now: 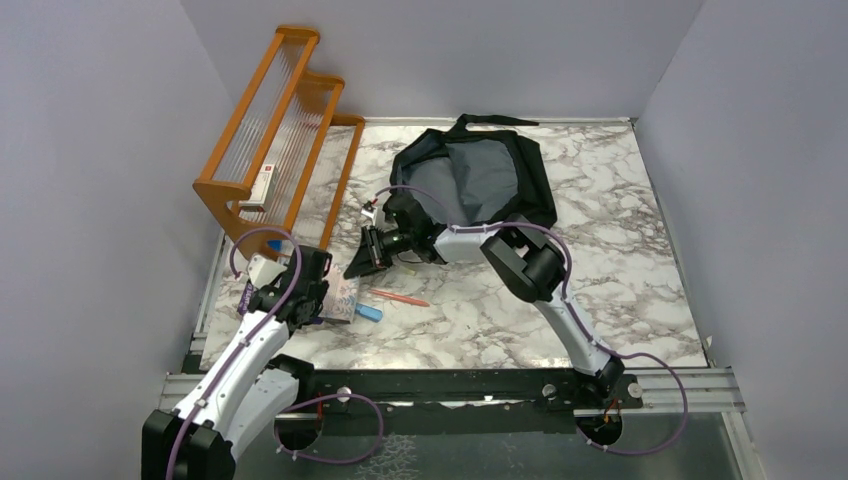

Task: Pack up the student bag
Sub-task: Pick up the book from the center of the board.

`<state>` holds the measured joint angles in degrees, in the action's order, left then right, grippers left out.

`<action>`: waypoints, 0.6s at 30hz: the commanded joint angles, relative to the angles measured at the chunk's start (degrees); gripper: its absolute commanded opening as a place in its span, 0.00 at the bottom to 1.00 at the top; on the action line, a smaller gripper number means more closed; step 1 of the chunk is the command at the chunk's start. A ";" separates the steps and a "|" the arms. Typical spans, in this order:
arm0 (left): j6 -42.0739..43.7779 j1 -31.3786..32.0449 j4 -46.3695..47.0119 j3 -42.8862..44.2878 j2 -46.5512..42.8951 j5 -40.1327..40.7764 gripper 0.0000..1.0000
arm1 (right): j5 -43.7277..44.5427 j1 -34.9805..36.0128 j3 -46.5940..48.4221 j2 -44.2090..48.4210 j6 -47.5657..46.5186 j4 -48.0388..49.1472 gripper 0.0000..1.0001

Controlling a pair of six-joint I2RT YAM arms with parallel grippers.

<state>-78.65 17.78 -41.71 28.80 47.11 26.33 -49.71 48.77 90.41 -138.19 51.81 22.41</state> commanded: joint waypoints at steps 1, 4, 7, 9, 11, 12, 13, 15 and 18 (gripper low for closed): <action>7.02 -0.03 -0.56 3.91 -4.81 -1.69 0.33 | 2.73 0.36 -2.84 5.56 -3.94 2.63 0.08; 11.34 -0.03 0.02 8.43 -9.51 -1.50 0.41 | 3.44 -0.13 -4.09 8.83 -5.47 1.75 0.01; 15.32 0.03 0.86 12.93 -12.14 -1.91 0.57 | 2.86 -1.26 -6.12 12.74 -6.10 1.29 0.01; 17.30 -0.03 1.16 15.84 -12.31 -2.10 0.66 | 2.69 -2.05 -7.88 16.01 -7.48 -0.64 0.01; 19.57 -0.03 1.78 18.87 -11.39 -3.04 0.72 | 3.04 -2.70 -9.70 19.73 -9.95 -3.86 0.01; 20.66 -0.03 2.13 20.32 -10.46 -3.64 0.74 | 3.32 -2.99 -10.78 21.86 -11.20 -5.68 0.01; 21.86 -0.03 2.65 21.78 -9.63 -4.28 0.76 | 3.72 -3.28 -12.11 23.96 -12.33 -7.00 0.01; 24.60 -0.03 4.32 24.26 -7.63 -5.59 0.81 | 4.52 -4.01 -15.03 28.52 -13.37 -8.75 0.01; 29.90 -0.01 9.90 26.51 -5.29 -9.10 0.85 | 6.66 -5.34 -18.67 35.44 -14.77 -11.70 0.01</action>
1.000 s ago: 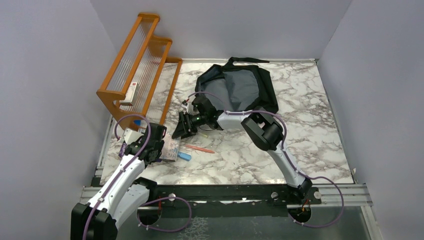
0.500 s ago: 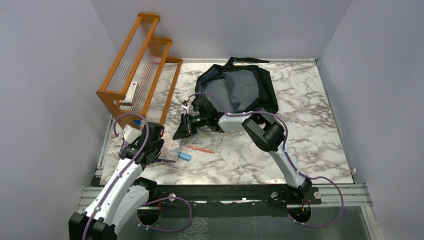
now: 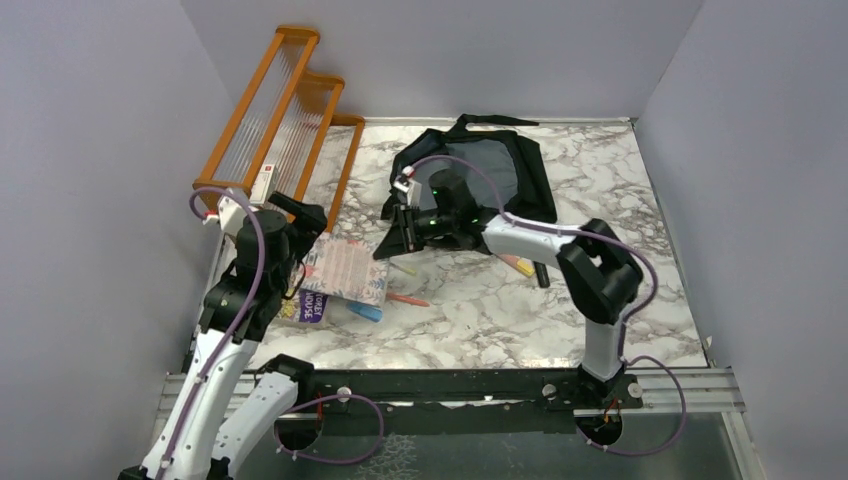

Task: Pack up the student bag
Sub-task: Pick up the book from the center of the board.

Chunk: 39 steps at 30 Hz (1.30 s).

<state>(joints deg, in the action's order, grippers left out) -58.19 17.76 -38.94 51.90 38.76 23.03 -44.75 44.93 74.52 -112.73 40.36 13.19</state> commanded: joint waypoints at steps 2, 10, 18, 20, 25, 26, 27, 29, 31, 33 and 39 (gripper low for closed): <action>12.44 0.00 12.65 3.89 4.35 -9.61 0.88 | 4.24 -3.03 -5.04 14.80 -3.49 -4.06 0.01; 23.75 -0.08 25.54 9.23 15.13 -27.60 0.89 | 9.03 -16.32 -6.86 29.10 -7.27 -11.01 0.01; 31.46 -2.16 31.12 18.04 29.42 -45.34 0.92 | -0.56 -32.80 -7.46 34.56 -9.23 -9.68 0.01; 32.38 -3.81 34.14 20.03 33.03 -51.76 0.93 | -5.21 -34.61 -6.07 34.81 -11.04 -9.56 0.01; 37.15 -8.24 33.12 29.67 41.94 -69.28 0.93 | -15.75 -36.46 -2.21 34.79 -17.42 -11.70 0.01; 39.19 -8.65 31.78 31.21 42.87 -71.03 0.93 | -17.24 -36.73 -1.99 34.90 -17.68 -11.47 0.00; 41.16 -8.98 30.53 32.33 43.48 -72.79 0.94 | -18.39 -36.89 -1.98 35.07 -17.57 -10.81 0.00; 44.96 -9.31 28.01 34.07 44.29 -75.67 0.94 | -22.09 -37.06 -2.31 35.00 -16.10 -7.69 0.01; 47.50 -9.41 26.75 34.82 44.71 -78.58 0.94 | -25.75 -37.10 -2.72 34.99 -13.89 -4.07 0.01; 48.66 -9.41 26.66 34.45 44.66 -81.26 0.94 | -27.84 -37.10 -3.12 34.93 -11.84 -0.63 0.01; 49.27 -9.41 28.31 30.06 42.01 -88.06 0.94 | -30.37 -37.10 -2.54 34.46 -9.47 2.67 0.01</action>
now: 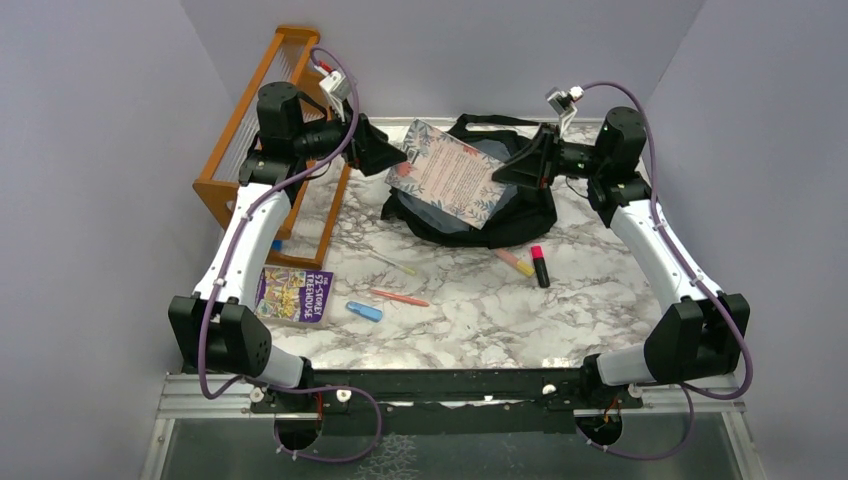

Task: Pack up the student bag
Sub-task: Pick up the book from the center of the board.

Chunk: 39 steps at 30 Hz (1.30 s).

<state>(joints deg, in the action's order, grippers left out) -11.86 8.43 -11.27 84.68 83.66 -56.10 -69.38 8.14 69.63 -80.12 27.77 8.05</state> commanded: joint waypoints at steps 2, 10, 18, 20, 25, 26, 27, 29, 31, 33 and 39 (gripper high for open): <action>2.59 -0.08 2.20 -5.22 -4.42 -10.16 0.94 | -6.57 -0.32 2.20 1.87 4.27 9.19 0.01; -4.25 0.89 11.03 -11.31 -6.58 -17.84 0.86 | -12.36 -0.32 0.25 1.71 10.37 19.58 0.01; -4.67 4.14 11.02 -11.50 -7.40 -21.05 0.78 | -16.91 -0.32 1.24 -0.25 12.66 23.77 0.01; -5.04 4.71 11.03 -11.55 -7.46 -21.03 0.73 | -16.73 -0.32 1.45 -0.59 12.62 23.72 0.01; -6.06 6.47 12.59 -11.82 -7.45 -21.07 0.60 | -16.31 -0.32 2.62 -1.18 8.04 17.55 0.01; -6.38 6.88 12.81 -11.84 -7.35 -21.09 0.57 | -15.99 -0.32 2.90 -1.14 6.48 15.73 0.01; -6.64 7.32 12.96 -11.83 -7.29 -21.15 0.53 | -15.51 -0.32 2.96 -1.18 5.36 14.52 0.01; -7.13 8.13 13.09 -11.66 -7.03 -21.23 0.47 | -14.66 -0.32 3.12 -1.11 4.18 13.09 0.01; -7.51 8.88 13.09 -11.56 -6.78 -21.25 0.40 | -13.98 -0.32 3.15 -0.98 3.69 12.53 0.01; -7.84 9.53 13.20 -11.56 -6.58 -21.25 0.36 | -13.09 -0.32 3.46 -1.01 2.39 10.79 0.01; -11.10 11.03 16.10 -11.56 -5.89 -20.12 0.30 | -11.63 -0.32 6.64 -2.11 -4.96 1.02 0.01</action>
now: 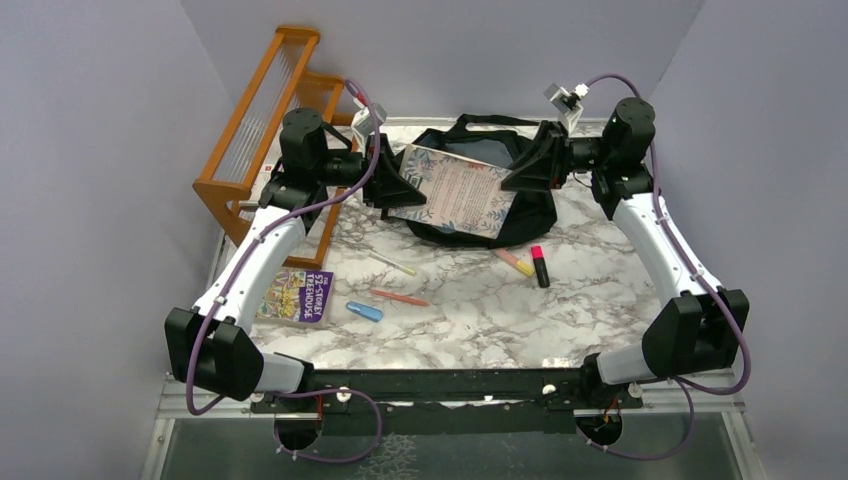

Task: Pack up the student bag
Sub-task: Pick up the book from the center of the board.

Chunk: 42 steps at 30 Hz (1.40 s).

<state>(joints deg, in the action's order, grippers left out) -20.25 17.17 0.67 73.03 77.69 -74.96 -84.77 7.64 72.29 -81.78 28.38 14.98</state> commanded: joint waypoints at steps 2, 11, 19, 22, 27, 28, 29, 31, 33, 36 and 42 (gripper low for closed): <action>-4.76 2.55 6.09 -0.19 0.32 -0.50 0.25 | 4.38 0.18 3.92 -0.52 -5.79 -6.14 0.01; -11.35 2.46 13.64 -3.03 0.89 2.70 0.00 | 11.30 0.18 4.01 -0.39 -11.25 -11.54 0.26; -7.33 -3.27 8.99 -5.03 -0.12 9.22 0.00 | 32.32 0.18 2.94 3.19 -19.11 -20.41 0.67; -6.97 -5.85 7.14 -5.27 -0.33 14.03 0.00 | 44.14 0.18 2.30 3.95 -18.74 -21.70 0.73; -4.98 -8.65 0.42 -4.72 -0.76 25.51 0.00 | 53.40 0.51 4.82 -0.23 -19.06 -26.26 0.73; -4.28 -8.76 -1.16 -4.33 -0.89 28.16 0.00 | 55.40 1.10 5.21 -1.30 -19.17 -26.61 0.73; -3.59 -8.81 -3.00 -3.76 -0.95 30.74 0.00 | 58.18 2.23 5.56 -2.39 -19.65 -26.90 0.70; -2.86 -8.82 -6.08 -3.01 -0.96 35.85 0.00 | 63.52 5.55 7.86 -5.55 -22.08 -29.14 0.59; -2.73 -8.87 -8.61 -2.33 -1.07 40.63 0.00 | 68.27 9.14 12.41 -10.03 -23.89 -32.49 0.59; -3.36 -8.99 -10.63 -2.41 -1.89 45.88 0.00 | 75.31 13.96 17.14 -16.40 -25.27 -34.85 0.64; -3.20 -9.13 -12.73 -3.40 -5.09 53.09 0.00 | 88.37 20.77 26.47 -29.64 -27.85 -38.85 0.71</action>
<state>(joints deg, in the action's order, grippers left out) -23.97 8.25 -13.08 67.68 77.80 -29.82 -9.50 25.43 93.58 -105.19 3.53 -18.39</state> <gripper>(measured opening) 0.289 0.689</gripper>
